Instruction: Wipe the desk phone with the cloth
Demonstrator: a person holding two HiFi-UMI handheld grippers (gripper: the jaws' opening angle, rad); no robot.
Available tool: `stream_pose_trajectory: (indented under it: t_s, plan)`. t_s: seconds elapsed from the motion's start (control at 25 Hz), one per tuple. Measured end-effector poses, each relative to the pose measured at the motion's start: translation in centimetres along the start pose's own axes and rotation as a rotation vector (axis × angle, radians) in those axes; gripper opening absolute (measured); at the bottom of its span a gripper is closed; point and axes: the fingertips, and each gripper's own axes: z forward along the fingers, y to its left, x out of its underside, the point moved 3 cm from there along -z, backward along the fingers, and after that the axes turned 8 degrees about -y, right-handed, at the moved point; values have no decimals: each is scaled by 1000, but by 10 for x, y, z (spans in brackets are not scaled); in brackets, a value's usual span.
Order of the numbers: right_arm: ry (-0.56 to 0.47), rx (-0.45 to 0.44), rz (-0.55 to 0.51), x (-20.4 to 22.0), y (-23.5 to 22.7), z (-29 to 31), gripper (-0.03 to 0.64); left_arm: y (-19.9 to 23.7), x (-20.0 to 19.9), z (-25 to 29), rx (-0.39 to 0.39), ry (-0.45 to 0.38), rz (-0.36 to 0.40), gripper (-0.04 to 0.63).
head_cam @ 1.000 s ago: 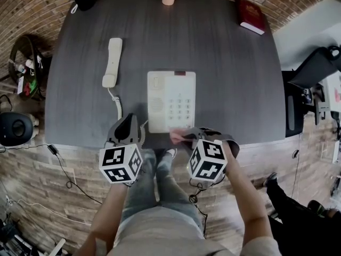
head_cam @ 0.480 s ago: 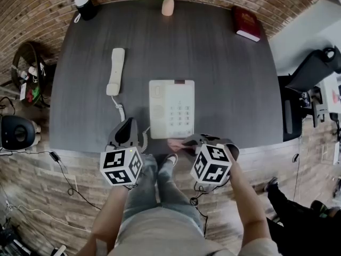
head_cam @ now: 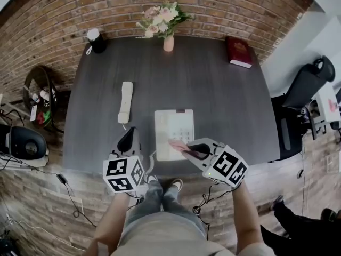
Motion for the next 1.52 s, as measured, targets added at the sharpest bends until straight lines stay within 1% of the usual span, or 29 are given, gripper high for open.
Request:
stream_pose_trajectory:
  t_s: [0.12,0.24,0.4,0.48,0.6,0.64,0.68,0.72,0.8,1.04,1.2,1.28,1.52]
  plan:
    - [-196,116,34,-37,-21,-16,21,-3,-25,5,18,-50,23,3]
    - [-386,250,40,-74,-39,-39,21,-9,-53,11,40,-112,40,3]
    - [-603,452,71,-106,-55,-78,23,-21,-91,9,65,-201,43,3]
    - [-673,606,82,-112,-66,-97,23,-26,-107,12,70,-239,51,3]
    - [-727,896,112,-106,-83,-124,23,-33,-118,15,71,-272,55,4]
    - [-738,970,125,-103,-87,-130,23,-35,-120,17,72,-277,52,4]
    - [-748,1022,135,-102,-90,-135,23,-36,-121,18,75,-280,49,3]
    - [-756,1051,140,-102,-91,-138,23,-37,-121,19,77,-281,47,3]
    - [-767,1064,142,-103,-92,-139,23,-37,-120,22,80,-278,45,3]
    - [-766,1058,125,-106,-93,-141,23,-34,-115,24,67,-267,25,3]
    - [-727,1064,104,-107,-91,-139,20,-34,-116,24,67,-272,21,4]
    - [-716,1073,110,-105,-91,-139,18,-33,-116,24,68,-271,20,3]
    - [-743,1077,142,-102,-84,-142,18,-30,-112,17,65,-268,20,3]
